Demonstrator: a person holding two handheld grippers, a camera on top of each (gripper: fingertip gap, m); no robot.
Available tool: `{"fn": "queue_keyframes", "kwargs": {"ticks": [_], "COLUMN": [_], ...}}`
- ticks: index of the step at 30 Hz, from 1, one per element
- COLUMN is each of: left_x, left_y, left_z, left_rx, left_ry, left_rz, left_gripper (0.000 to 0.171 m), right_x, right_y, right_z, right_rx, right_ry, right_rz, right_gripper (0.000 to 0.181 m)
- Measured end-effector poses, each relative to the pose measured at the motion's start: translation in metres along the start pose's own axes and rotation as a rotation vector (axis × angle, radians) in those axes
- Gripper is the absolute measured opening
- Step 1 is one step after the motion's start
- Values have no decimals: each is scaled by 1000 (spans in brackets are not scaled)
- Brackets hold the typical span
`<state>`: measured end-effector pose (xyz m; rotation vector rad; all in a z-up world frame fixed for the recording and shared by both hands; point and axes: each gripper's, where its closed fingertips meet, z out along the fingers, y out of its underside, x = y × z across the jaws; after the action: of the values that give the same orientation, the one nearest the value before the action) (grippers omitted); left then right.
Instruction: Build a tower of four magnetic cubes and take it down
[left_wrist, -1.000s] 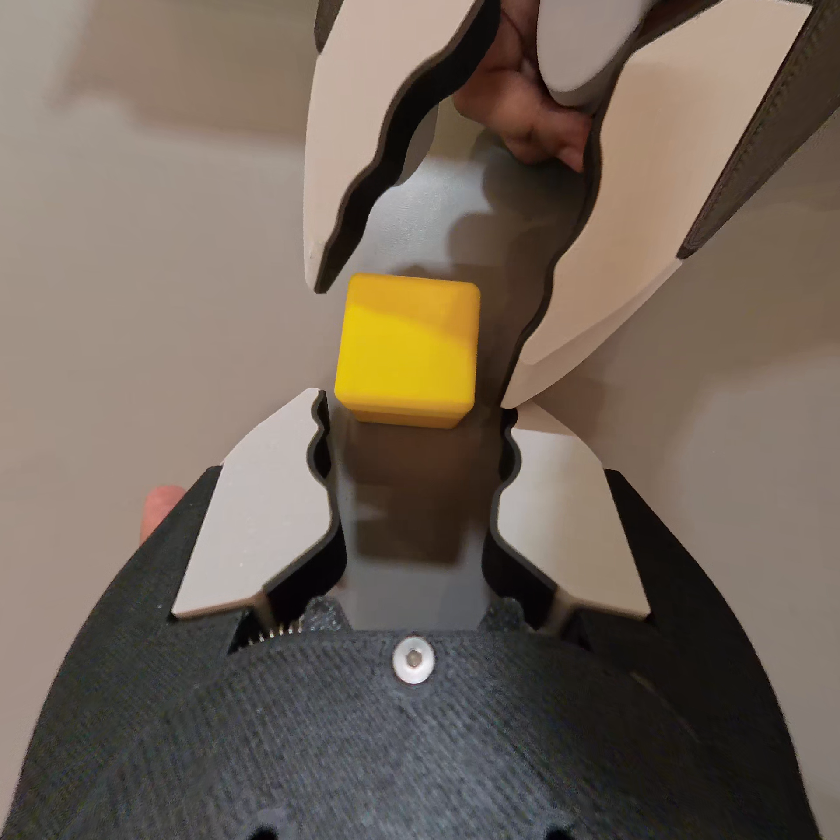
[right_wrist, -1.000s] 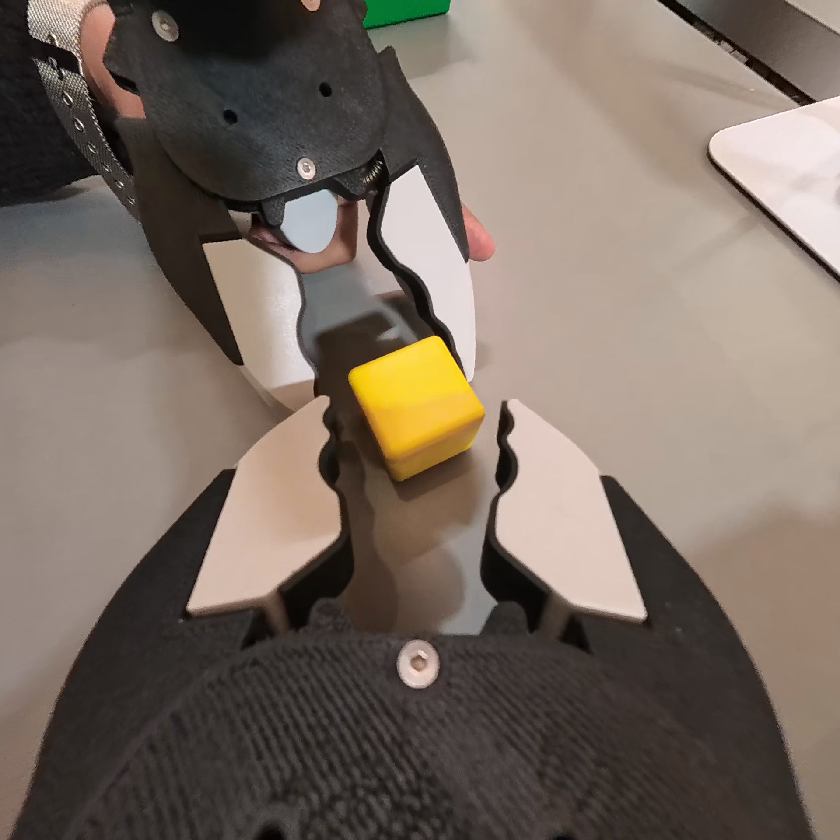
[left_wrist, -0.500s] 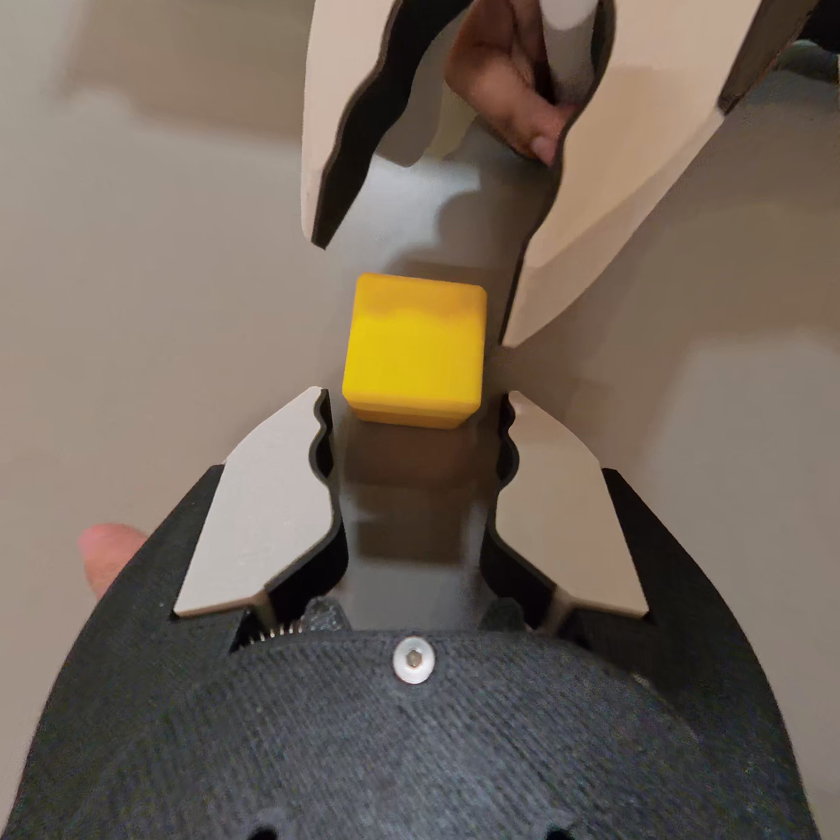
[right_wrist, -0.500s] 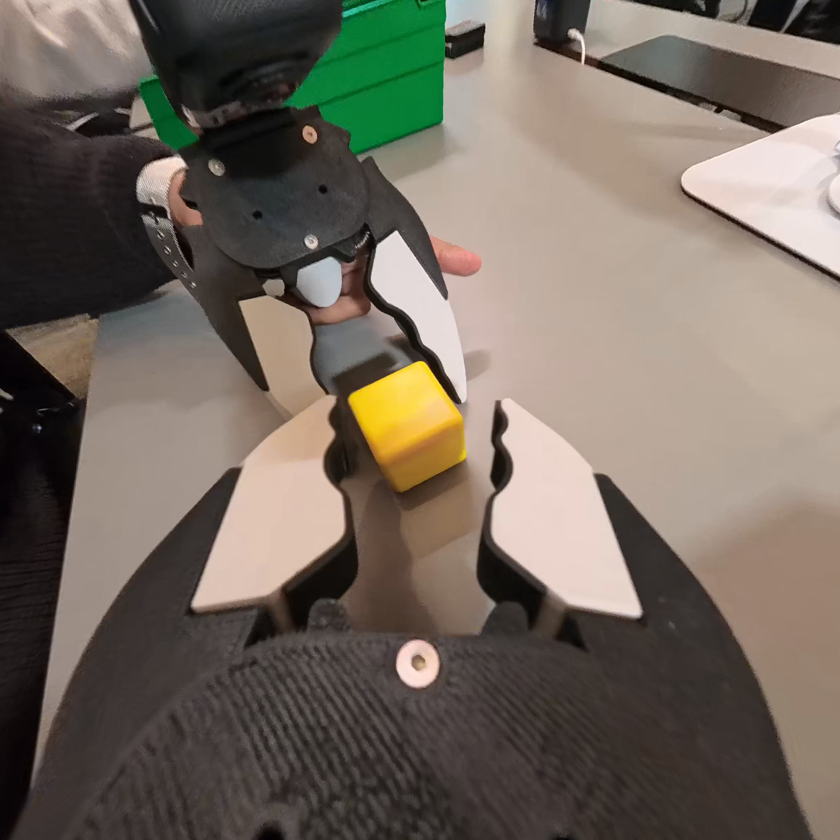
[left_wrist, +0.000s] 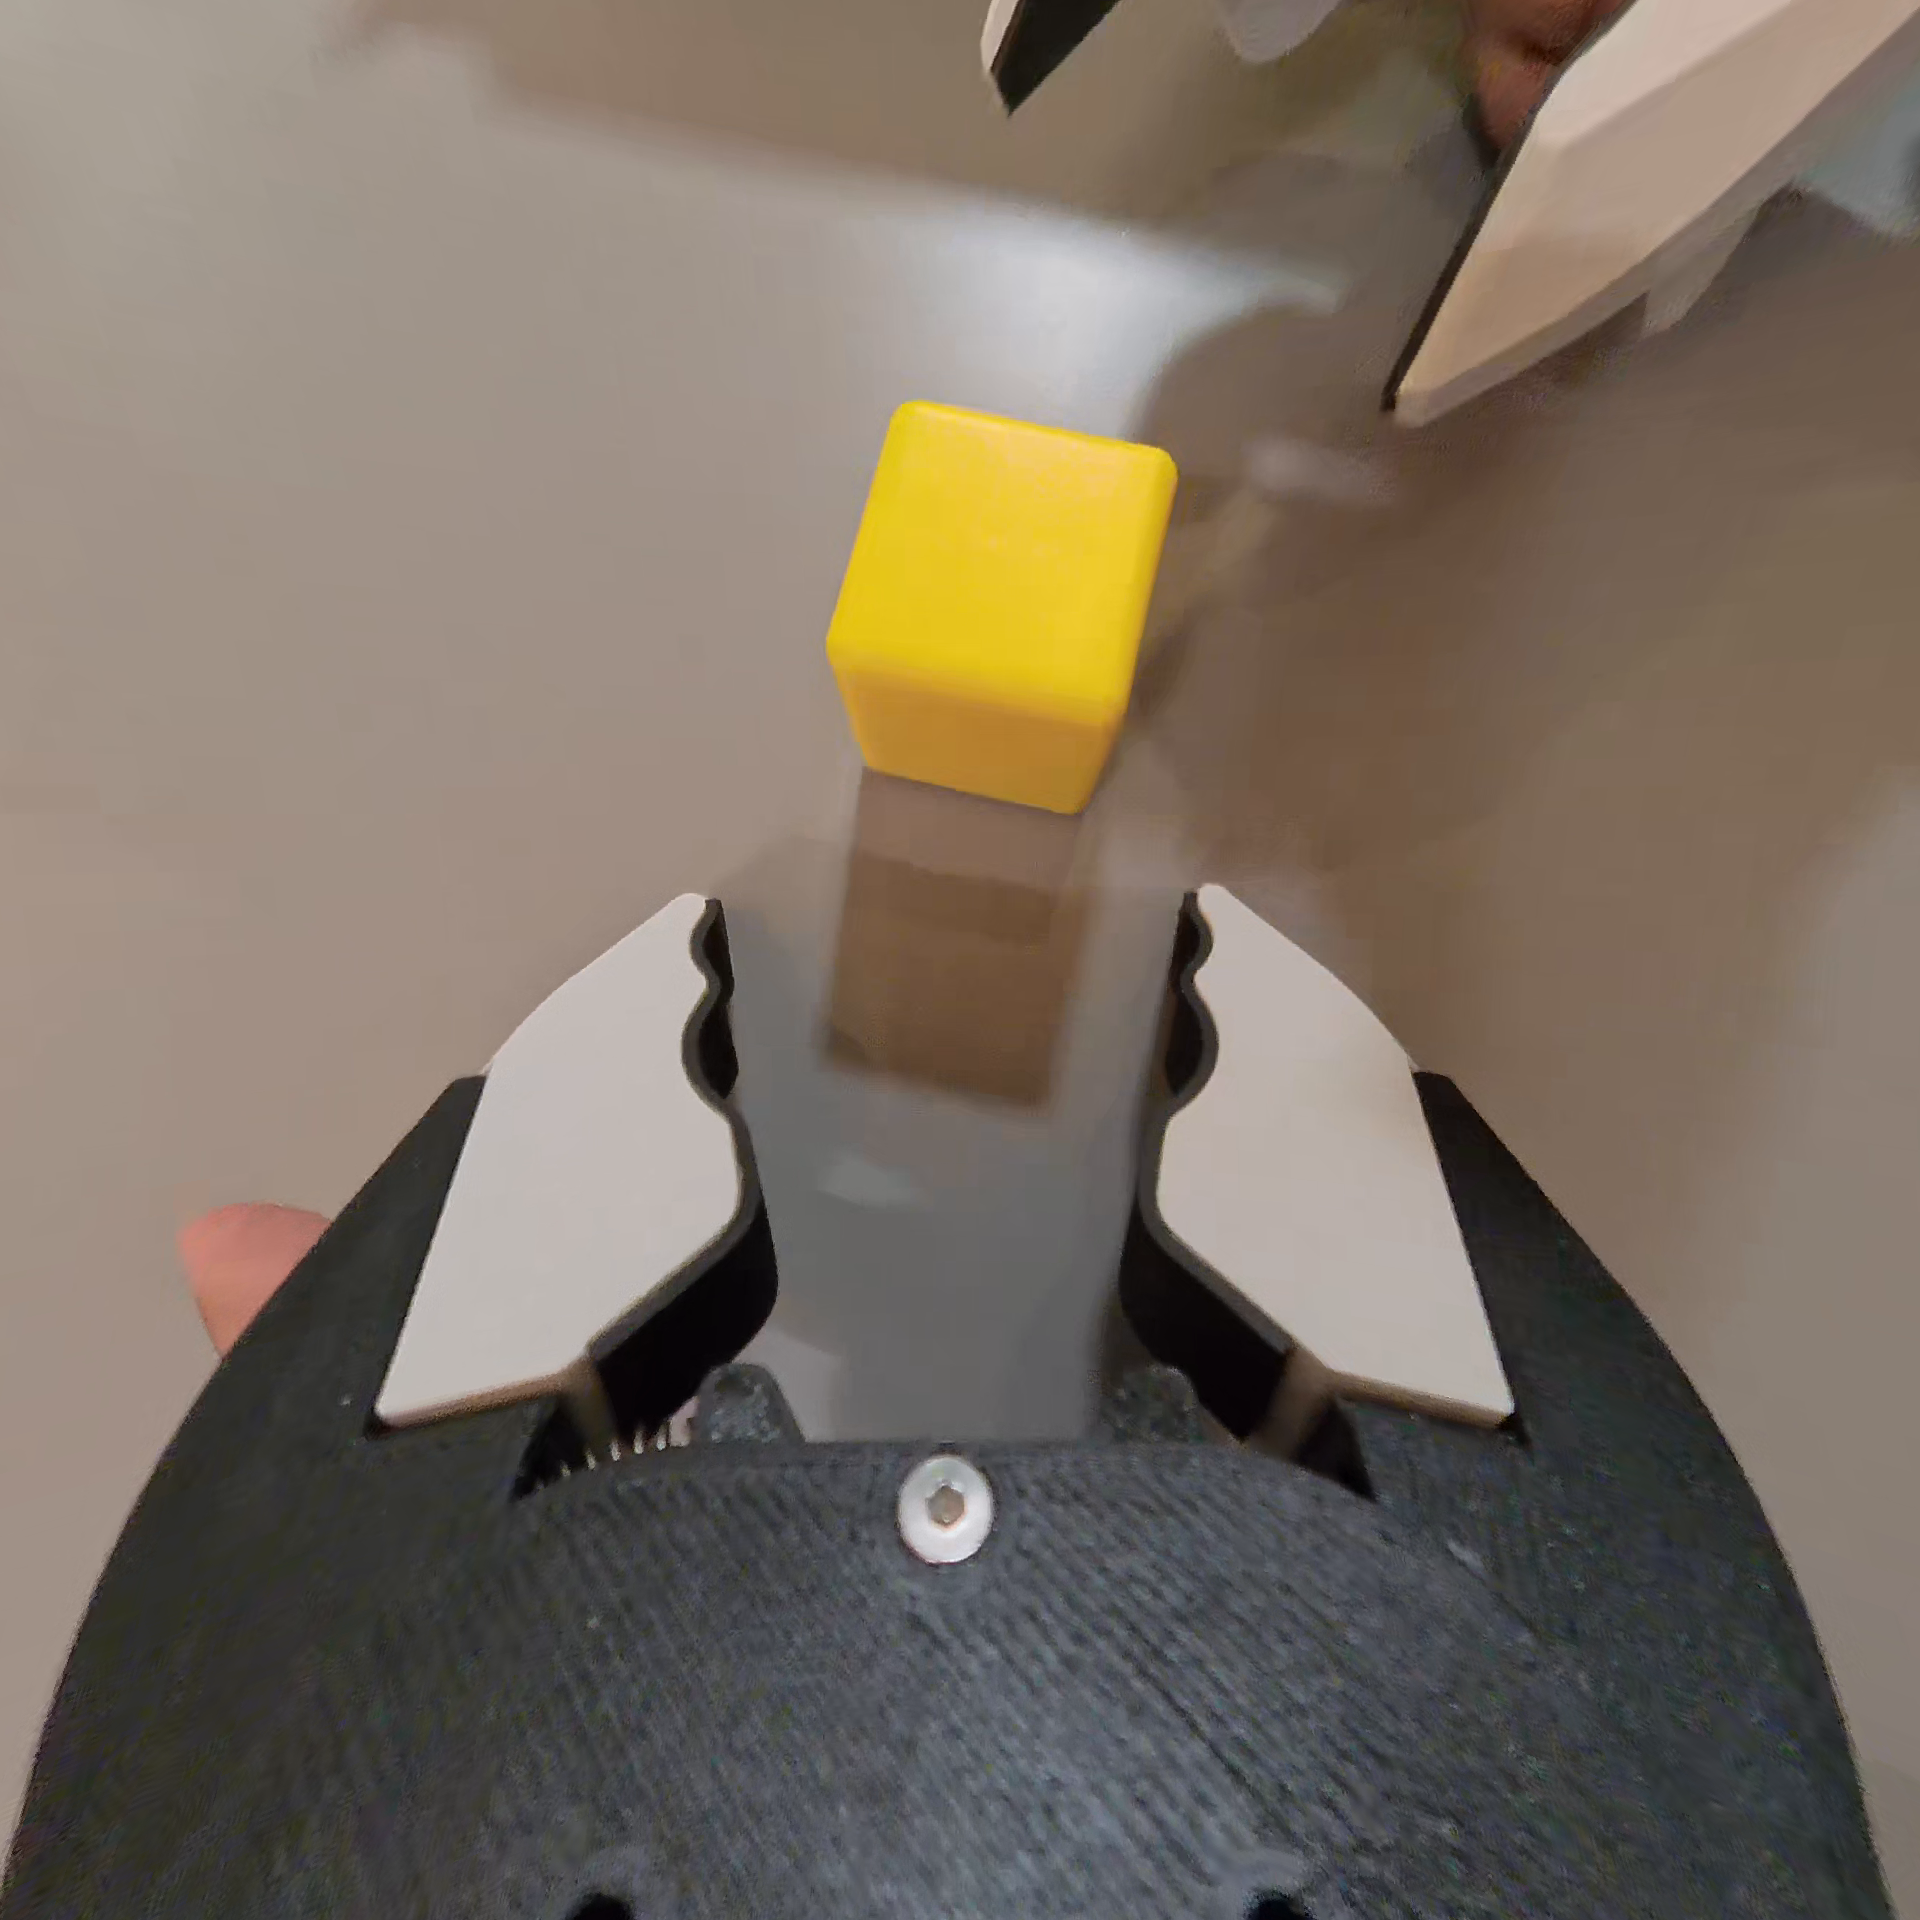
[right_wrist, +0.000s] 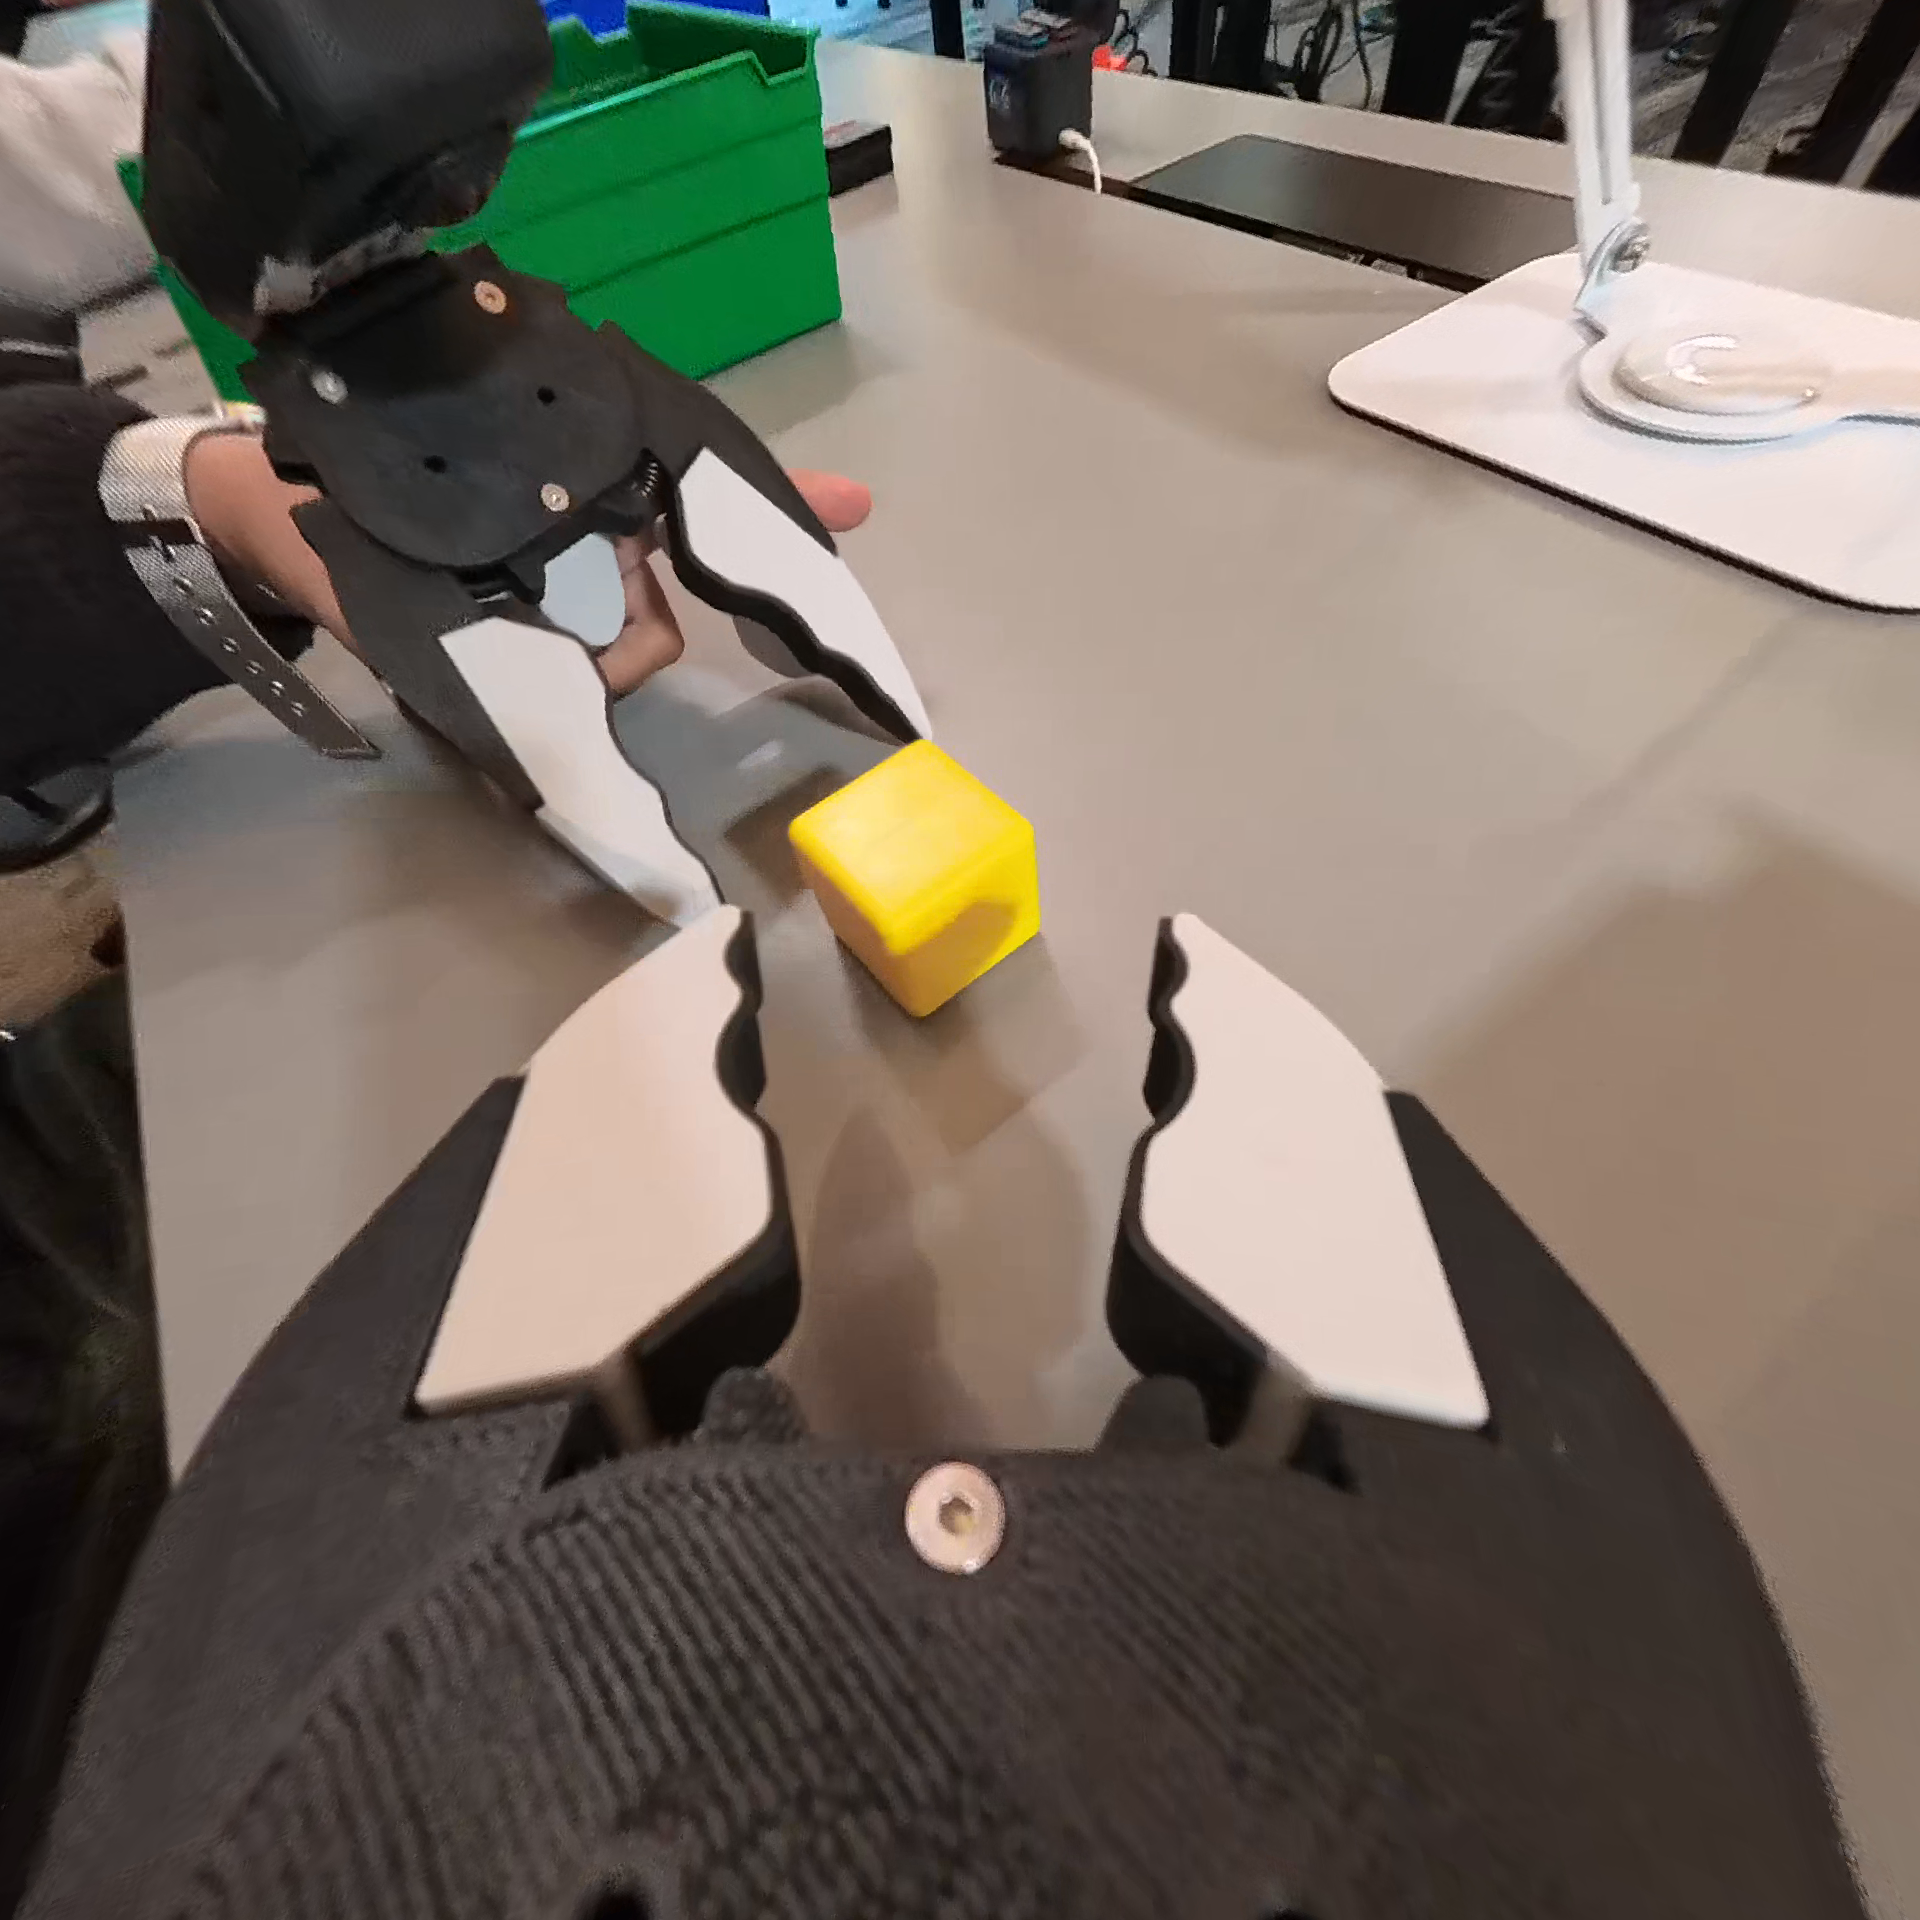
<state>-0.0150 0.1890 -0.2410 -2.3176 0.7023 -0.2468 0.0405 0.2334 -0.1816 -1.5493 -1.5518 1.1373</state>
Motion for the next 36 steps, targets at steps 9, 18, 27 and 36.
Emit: {"fn": "queue_keyframes", "kwargs": {"ticks": [9,18,27,36], "left_x": [-4,-10,-8,-8], "left_y": [-2,10,12,11], "left_z": [-10,-10,-9,-9], "left_rx": [57,10,-8,-6], "left_ry": [-84,-40,-68,-56], "left_rz": [-15,-135,-95,-100], "left_gripper": [79,82,84,83], "right_x": [-7,8,1,-3], "right_y": [2,9,21,12], "right_z": [-2,11,21,33], "right_rx": [-8,-102,-197,-155], "right_ry": [-106,-19,31,23], "right_rz": [17,-58,-228,-417], "right_gripper": [81,79,79,66]}}
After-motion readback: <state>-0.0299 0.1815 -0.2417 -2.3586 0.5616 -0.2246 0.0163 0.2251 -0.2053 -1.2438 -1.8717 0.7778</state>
